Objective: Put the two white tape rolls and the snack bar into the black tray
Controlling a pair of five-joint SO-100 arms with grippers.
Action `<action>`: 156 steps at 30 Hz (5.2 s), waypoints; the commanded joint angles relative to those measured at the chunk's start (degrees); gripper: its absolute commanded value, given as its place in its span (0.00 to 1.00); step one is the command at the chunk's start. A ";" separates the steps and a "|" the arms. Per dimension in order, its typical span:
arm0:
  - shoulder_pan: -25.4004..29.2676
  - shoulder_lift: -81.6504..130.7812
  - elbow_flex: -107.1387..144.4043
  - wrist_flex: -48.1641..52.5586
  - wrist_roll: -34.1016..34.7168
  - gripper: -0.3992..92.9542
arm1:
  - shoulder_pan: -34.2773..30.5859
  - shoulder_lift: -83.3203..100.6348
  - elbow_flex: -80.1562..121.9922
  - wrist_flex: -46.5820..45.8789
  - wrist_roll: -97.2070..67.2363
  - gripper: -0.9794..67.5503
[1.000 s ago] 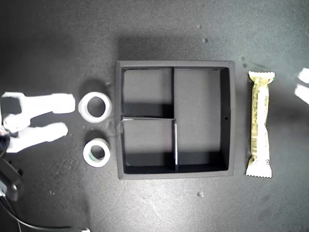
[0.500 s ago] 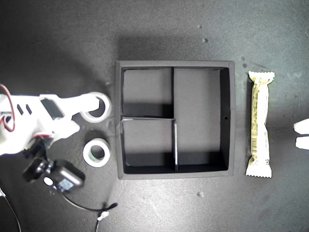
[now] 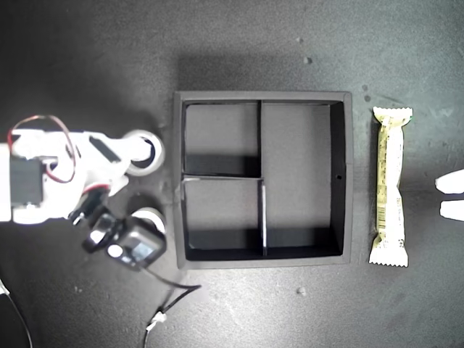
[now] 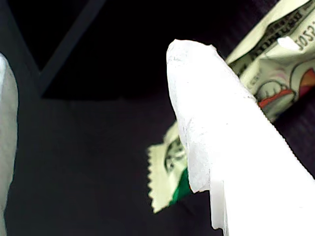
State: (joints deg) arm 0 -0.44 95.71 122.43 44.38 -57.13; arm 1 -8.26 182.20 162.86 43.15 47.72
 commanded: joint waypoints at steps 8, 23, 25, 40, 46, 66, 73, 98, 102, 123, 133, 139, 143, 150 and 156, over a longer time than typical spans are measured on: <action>-2.20 -0.35 -13.36 13.62 2.90 0.01 | 5.01 -11.34 -15.29 -5.19 0.26 0.32; -2.64 -4.83 -57.13 43.51 10.90 0.01 | 0.62 -67.15 -47.72 20.13 -11.43 0.34; -2.64 -10.02 -64.78 46.32 11.60 0.01 | -0.26 -67.15 -46.49 19.42 -12.13 0.34; -1.76 -41.75 -104.41 60.64 9.93 0.01 | -1.32 -90.18 -41.66 -2.46 -13.71 0.30; -0.97 -45.18 -102.66 60.64 7.73 0.01 | -0.35 -91.93 -45.35 2.11 -16.70 0.12; -1.49 -59.24 -115.14 60.64 5.89 0.01 | -6.59 -95.19 -91.23 18.28 -34.10 0.06; -2.02 -58.89 -112.68 60.73 4.92 0.03 | -2.02 -111.18 -98.96 12.66 -32.87 0.05; 16.17 -10.99 -71.37 58.62 -19.95 0.22 | 5.19 -100.99 -112.59 60.03 -29.97 0.32; 22.32 -12.30 -61.44 49.92 -27.86 0.21 | 8.17 -92.20 -108.19 60.03 -20.65 0.25; 23.91 -26.98 -52.47 37.09 -39.20 0.18 | 0.70 -73.74 -101.87 57.48 4.66 0.08; 24.79 -26.37 -51.24 37.27 -41.57 0.17 | -0.44 -73.74 -98.44 55.46 2.20 0.08; 25.75 -24.70 -53.09 40.34 -41.92 0.17 | -1.32 -73.83 -94.92 53.53 1.32 0.07; 26.28 -24.70 -54.58 41.22 -42.19 0.17 | -1.76 -74.18 -94.48 53.17 1.14 0.06; 26.89 -25.75 -60.21 43.59 -40.17 0.17 | -2.02 -74.36 -93.16 53.26 1.23 0.05; 26.98 -28.92 -64.78 48.69 -41.04 0.17 | -2.72 -74.36 -93.43 52.91 1.05 0.05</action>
State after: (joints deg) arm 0 26.02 66.88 61.26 90.88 -97.82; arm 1 -10.20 106.61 70.22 97.12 52.38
